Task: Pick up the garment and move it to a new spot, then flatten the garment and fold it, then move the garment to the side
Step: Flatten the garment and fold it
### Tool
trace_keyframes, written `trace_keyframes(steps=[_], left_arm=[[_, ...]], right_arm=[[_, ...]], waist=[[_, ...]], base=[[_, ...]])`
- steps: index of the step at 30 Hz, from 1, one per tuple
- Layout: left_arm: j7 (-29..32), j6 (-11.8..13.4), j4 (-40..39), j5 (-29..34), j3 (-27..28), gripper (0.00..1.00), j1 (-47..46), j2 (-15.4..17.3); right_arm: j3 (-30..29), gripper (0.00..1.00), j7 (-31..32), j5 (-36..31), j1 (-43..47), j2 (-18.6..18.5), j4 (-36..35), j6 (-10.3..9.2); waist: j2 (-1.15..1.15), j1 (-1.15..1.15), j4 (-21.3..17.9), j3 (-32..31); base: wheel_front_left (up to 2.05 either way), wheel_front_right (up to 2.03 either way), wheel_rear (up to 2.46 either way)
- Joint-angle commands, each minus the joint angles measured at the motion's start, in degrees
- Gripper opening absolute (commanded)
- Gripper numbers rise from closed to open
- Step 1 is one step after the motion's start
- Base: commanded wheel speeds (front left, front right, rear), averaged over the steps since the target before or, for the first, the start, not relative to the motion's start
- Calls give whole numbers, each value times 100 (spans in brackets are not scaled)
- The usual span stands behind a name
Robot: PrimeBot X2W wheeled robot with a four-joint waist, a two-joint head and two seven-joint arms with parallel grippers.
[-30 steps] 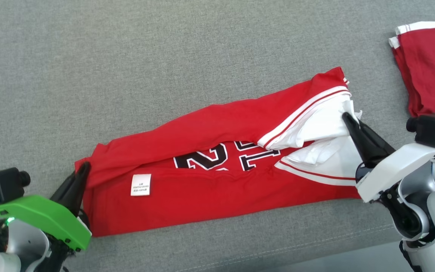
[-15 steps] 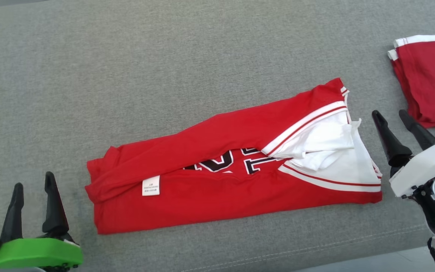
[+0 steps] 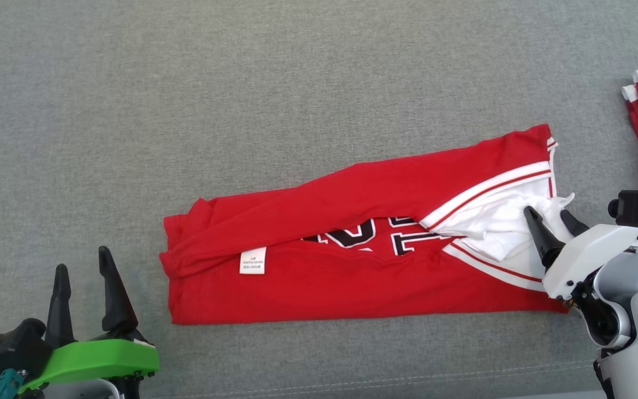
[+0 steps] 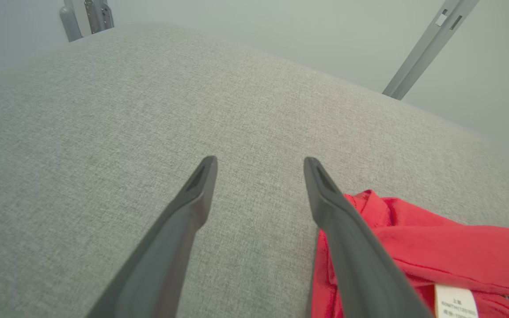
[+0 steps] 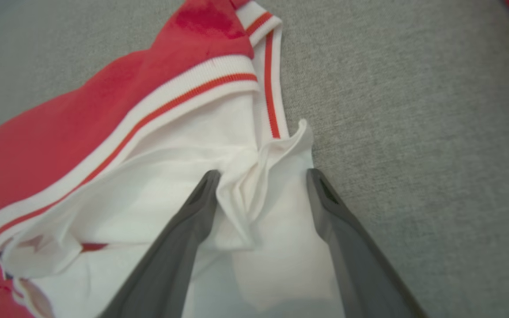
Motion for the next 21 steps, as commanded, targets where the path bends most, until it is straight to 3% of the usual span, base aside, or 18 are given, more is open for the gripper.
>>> trace_keyframes(steps=[1, 7, 12, 13, 14, 21], left_arm=[[-24, -46, 25, 96, 44, 100, -81, -21], [-29, -312, 162, 214, 289, 100, -100, -205], [-26, -728, 355, 384, 135, 100, -6, -273], [-25, -767, 418, 436, 96, 100, 20, -261], [-25, -800, 472, 456, 70, 100, 18, -274], [-25, -1084, 672, 657, 70, 100, -2, -382]], right_arm=[[20, 100, 1, -51, 10, -5, 196, -11], [328, 100, -118, -41, -191, -138, 894, -12], [900, 100, 100, 466, -269, -108, 1278, 23], [1012, 44, 118, 573, -252, -113, 1308, 26], [1101, 0, 97, 681, -249, -139, 1335, 28], [974, 0, -373, 1313, -210, -526, 1537, -14]], waist=[[0, 0, 68, -17], [0, 0, 182, -108], [0, 0, 245, -238], [0, 0, 253, -261], [0, 0, 262, -279], [0, 0, 277, -484]], base=[[0, 0, 0], [0, 0, 0], [0, 0, 0], [0, 0, 0], [0, 0, 0], [0, 0, 0]])
